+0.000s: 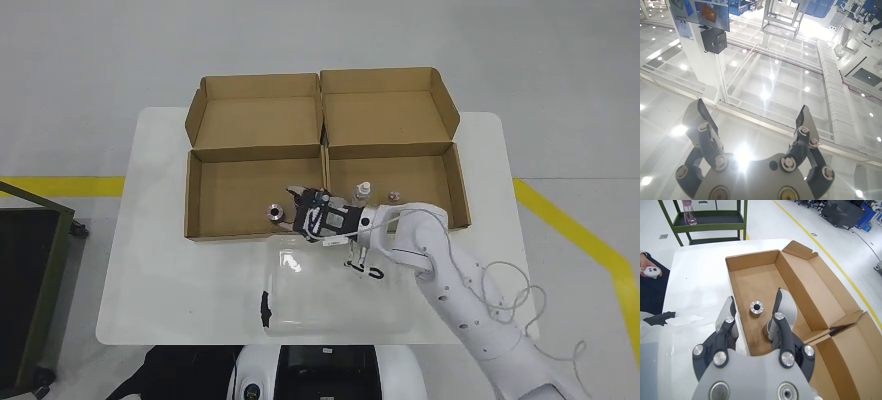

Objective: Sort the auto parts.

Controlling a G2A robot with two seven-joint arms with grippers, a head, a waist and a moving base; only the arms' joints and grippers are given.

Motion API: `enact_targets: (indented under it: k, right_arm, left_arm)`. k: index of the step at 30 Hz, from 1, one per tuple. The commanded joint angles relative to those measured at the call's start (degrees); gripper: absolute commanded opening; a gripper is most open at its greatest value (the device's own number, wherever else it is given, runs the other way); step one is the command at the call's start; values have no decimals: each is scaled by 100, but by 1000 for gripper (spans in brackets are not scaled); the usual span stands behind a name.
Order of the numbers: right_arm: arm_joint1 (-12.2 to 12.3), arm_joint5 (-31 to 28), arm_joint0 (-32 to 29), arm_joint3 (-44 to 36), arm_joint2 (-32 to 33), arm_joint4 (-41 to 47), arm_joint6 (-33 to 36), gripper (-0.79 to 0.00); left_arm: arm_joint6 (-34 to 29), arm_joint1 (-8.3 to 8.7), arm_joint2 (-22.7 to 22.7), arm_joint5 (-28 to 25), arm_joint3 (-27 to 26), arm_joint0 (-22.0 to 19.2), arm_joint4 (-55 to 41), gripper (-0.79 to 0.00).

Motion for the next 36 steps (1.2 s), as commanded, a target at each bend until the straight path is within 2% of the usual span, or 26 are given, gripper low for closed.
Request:
enact_targets:
  k: [1,5,6,8,9,16,24,36]
  right_arm:
    - [64,27,-222,-123,250,-137,-83,-277]
    - [193,84,-688,-405,746,-457,-323,-231]
    - [221,98,-804,-458,884,-483,-431,-197]
    - [277,94,-1004,-523,1156,-530,-631,-102]
    - [301,117,-1100,-533,1299,-512,-743,0]
    - [433,153,-1625,-564,2128,-327,-1440,0]
    - [528,572,-2254,-425,2972,-101,-2188,0]
    - [658,571,-3245,-505,3884,-241,-2950,0]
  left_arm:
    - [0,0,0,0,0,0,0,0]
    - [0,0,0,0,0,0,0,0]
    - [0,0,0,0,0,0,0,0]
    - [0,0,0,0,0,0,0,0]
    - [0,0,0,0,0,0,0,0]
    - [0,0,0,0,0,0,0,0]
    - [0,0,0,0,0,0,0,0]
    - [0,0,0,0,0,0,0,0]
